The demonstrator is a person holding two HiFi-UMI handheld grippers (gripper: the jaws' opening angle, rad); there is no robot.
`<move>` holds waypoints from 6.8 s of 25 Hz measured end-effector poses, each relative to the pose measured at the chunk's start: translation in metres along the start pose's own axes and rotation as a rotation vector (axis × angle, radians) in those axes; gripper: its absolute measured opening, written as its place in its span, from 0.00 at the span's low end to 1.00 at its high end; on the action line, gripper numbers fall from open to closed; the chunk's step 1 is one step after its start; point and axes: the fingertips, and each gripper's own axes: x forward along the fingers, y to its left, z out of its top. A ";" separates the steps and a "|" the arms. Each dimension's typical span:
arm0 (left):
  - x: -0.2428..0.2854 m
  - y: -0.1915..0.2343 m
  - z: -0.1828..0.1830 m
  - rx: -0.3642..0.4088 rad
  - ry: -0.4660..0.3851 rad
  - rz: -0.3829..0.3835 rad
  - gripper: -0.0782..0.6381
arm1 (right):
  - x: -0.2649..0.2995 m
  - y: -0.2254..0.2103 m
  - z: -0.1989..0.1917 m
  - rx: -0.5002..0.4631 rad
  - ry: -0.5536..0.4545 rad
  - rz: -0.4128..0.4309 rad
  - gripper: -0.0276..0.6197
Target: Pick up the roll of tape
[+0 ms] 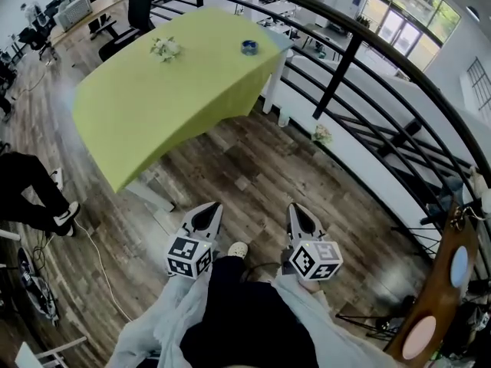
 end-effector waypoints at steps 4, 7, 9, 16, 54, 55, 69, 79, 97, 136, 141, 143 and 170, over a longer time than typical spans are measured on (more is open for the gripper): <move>0.018 0.015 0.004 0.004 0.009 -0.023 0.13 | 0.021 -0.002 0.004 0.007 -0.001 -0.015 0.05; 0.030 0.025 0.008 0.011 0.013 -0.038 0.13 | 0.036 -0.002 0.006 0.017 -0.002 -0.019 0.05; 0.035 0.030 0.010 0.013 0.013 -0.048 0.13 | 0.044 0.000 0.007 0.026 -0.002 -0.022 0.05; 0.041 0.036 0.003 0.005 0.034 -0.072 0.13 | 0.048 -0.003 0.008 0.049 -0.027 -0.067 0.05; 0.186 0.081 0.038 -0.005 0.059 -0.047 0.13 | 0.167 -0.084 0.071 0.065 -0.025 -0.025 0.37; 0.195 0.083 0.040 -0.005 0.059 -0.047 0.13 | 0.173 -0.089 0.077 0.066 -0.029 -0.027 0.37; 0.274 0.117 0.063 -0.004 0.061 0.000 0.13 | 0.254 -0.133 0.114 0.085 -0.014 0.018 0.35; 0.304 0.133 0.077 0.000 0.040 0.037 0.13 | 0.291 -0.149 0.133 0.106 -0.009 0.060 0.35; 0.304 0.155 0.060 -0.053 0.073 0.109 0.13 | 0.321 -0.149 0.117 0.140 0.056 0.105 0.33; 0.524 0.331 0.200 -0.025 0.034 0.068 0.13 | 0.586 -0.192 0.257 0.132 0.040 0.077 0.32; 0.534 0.348 0.209 -0.031 0.039 0.078 0.13 | 0.607 -0.206 0.266 0.116 0.070 0.058 0.32; 0.535 0.355 0.204 -0.052 0.048 0.086 0.13 | 0.616 -0.208 0.264 0.113 0.090 0.060 0.32; 0.548 0.391 0.161 -0.230 0.153 0.404 0.13 | 0.745 -0.211 0.225 0.005 0.439 0.203 0.40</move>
